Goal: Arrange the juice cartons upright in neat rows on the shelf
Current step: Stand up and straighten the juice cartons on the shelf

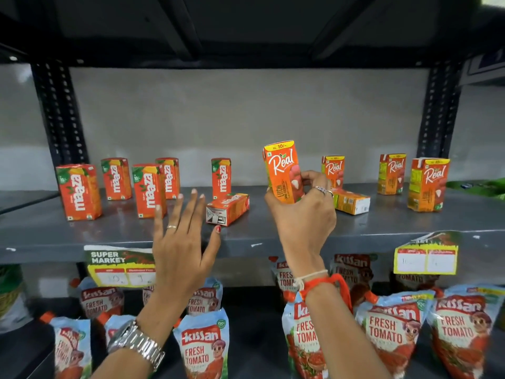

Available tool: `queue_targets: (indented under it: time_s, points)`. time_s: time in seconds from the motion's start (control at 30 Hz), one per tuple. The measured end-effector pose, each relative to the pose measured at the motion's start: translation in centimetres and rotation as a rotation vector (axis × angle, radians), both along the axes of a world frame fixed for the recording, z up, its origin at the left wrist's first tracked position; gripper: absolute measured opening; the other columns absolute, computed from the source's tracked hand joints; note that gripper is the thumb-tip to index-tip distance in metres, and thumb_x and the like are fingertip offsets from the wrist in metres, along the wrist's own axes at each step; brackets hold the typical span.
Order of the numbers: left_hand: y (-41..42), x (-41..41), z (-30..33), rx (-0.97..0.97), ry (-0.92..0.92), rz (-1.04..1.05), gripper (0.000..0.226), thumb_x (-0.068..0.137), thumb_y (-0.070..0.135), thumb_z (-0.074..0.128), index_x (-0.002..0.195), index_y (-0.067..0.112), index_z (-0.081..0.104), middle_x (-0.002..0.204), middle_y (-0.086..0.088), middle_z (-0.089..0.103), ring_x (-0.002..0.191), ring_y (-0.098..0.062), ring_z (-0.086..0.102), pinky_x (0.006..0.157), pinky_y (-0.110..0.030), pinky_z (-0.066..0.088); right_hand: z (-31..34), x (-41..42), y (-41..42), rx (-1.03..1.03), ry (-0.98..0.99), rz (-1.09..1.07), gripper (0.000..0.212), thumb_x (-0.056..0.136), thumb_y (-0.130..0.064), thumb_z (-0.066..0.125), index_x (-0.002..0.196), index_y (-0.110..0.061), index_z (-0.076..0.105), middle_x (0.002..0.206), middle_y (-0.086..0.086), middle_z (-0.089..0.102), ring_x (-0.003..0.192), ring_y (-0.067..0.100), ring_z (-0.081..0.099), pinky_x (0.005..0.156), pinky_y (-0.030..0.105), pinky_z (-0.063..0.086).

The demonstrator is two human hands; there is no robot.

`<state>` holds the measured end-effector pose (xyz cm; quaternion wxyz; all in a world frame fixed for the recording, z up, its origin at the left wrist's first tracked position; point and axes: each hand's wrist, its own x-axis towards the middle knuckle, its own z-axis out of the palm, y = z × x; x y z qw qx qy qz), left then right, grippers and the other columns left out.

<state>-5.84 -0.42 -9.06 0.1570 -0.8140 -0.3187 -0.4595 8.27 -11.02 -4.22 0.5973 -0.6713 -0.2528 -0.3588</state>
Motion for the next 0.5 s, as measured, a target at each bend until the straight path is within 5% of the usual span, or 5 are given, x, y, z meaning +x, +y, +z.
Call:
queue_targets:
  time_s: [0.2,0.37,0.5]
  points:
    - [0.4,0.5,-0.3,0.075,-0.1,-0.01,0.063,0.094,0.05,0.025,0.139,0.009,0.042,0.144,-0.006,0.042,0.136,-0.021,0.035,0.118,-0.038,0.004,0.7,-1.2,-0.6,0.177,-0.148,-0.06,0.053,0.059,-0.037,0.082,0.095,-0.01,0.055,0.093,0.004,0.061,0.076,0.018,0.063,0.056,0.022,0.044]
    - [0.6,0.8,-0.5,0.094,-0.137,-0.015,0.063,0.094,0.05,0.025,0.138,0.009,0.044,0.143,-0.007,0.045,0.136,-0.022,0.035,0.117,-0.039,0.007,1.2,-1.2,-0.8,0.175,-0.11,-0.062,0.072,0.058,-0.037,0.086,0.105,-0.017,0.035,0.086,0.001,0.065,0.073,0.017,0.067,0.057,0.018,0.042]
    - [0.7,0.9,-0.6,0.1,-0.144,-0.008,0.062,0.094,0.049,0.026,0.137,0.009,0.045,0.141,-0.007,0.047,0.135,-0.023,0.038,0.115,-0.043,0.014,1.9,0.0,-0.5,-0.066,0.022,-0.064,0.081,0.069,-0.042,0.077,0.134,-0.012,0.039,0.126,0.005,0.057,0.107,0.021,0.059,0.076,0.024,0.043]
